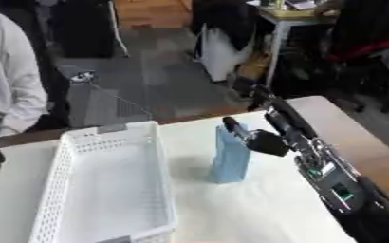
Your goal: Pick up objects on the table and place them in the box.
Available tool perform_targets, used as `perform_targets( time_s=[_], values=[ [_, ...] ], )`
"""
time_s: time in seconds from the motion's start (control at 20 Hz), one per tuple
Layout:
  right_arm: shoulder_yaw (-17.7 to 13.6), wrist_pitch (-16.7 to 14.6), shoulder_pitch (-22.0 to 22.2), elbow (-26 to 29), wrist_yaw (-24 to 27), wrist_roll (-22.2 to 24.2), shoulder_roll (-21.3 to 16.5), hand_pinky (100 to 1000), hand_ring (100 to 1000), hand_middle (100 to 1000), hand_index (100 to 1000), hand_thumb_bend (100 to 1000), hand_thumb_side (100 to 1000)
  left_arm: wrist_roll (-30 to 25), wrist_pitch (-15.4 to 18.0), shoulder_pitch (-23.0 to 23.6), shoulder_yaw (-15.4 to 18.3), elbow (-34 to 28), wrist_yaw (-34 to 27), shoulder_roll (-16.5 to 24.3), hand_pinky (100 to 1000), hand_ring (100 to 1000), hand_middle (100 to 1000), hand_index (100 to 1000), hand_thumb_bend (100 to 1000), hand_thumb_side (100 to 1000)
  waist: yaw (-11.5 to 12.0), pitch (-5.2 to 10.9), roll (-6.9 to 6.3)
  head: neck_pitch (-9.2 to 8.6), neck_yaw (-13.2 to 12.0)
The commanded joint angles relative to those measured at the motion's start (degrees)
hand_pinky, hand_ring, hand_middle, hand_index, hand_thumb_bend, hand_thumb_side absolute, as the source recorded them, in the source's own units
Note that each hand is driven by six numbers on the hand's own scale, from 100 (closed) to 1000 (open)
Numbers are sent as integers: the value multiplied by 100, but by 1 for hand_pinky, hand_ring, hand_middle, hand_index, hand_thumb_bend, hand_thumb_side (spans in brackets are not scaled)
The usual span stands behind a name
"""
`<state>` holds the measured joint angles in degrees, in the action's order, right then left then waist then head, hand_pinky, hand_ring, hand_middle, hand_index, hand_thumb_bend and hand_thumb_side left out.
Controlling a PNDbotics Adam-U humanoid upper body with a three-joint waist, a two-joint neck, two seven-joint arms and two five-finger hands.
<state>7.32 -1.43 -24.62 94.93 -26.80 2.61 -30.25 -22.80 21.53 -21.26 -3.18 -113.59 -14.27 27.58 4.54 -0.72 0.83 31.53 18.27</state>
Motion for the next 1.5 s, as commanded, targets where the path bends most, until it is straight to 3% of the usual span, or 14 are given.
perform_targets(
  time_s=[0.05,0.2,0.5,0.95,1.4,1.45,1.5],
  values=[
    [-50,53,-122,19,-16,22,-152,715,871,1000,944,272,718,-22,-1,-79,17,-100,-22,87,526,478,710,867,778,948,6,44,-3,-44,77],
    [-173,440,-184,-162,26,-188,81,694,869,1000,952,186,748,-22,-1,-83,15,-100,-24,86,527,478,710,867,778,948,4,41,-3,-42,84],
    [-257,896,-337,-552,221,-608,423,680,870,1000,969,154,761,-26,0,-132,3,-100,-44,67,528,480,711,867,776,949,14,29,7,-71,128],
    [-322,998,-368,-919,324,-917,588,673,868,1000,970,140,772,-32,-4,-158,0,-100,-54,57,528,479,711,867,777,949,15,10,6,-83,117],
    [-524,1079,-325,-1110,297,-1083,639,680,874,1000,969,145,786,-45,0,-127,0,-100,-34,79,528,478,711,866,778,949,-15,12,3,-237,103],
    [-528,1074,-324,-1113,273,-1092,644,679,874,1000,969,100,775,-47,1,-122,0,-100,-32,82,528,478,711,866,782,962,-19,11,2,-244,98],
    [-521,1063,-324,-1106,251,-1092,648,682,875,1000,969,150,783,-52,1,-119,-2,-100,-29,84,528,478,711,866,779,949,-21,10,1,-251,96]
  ],
)
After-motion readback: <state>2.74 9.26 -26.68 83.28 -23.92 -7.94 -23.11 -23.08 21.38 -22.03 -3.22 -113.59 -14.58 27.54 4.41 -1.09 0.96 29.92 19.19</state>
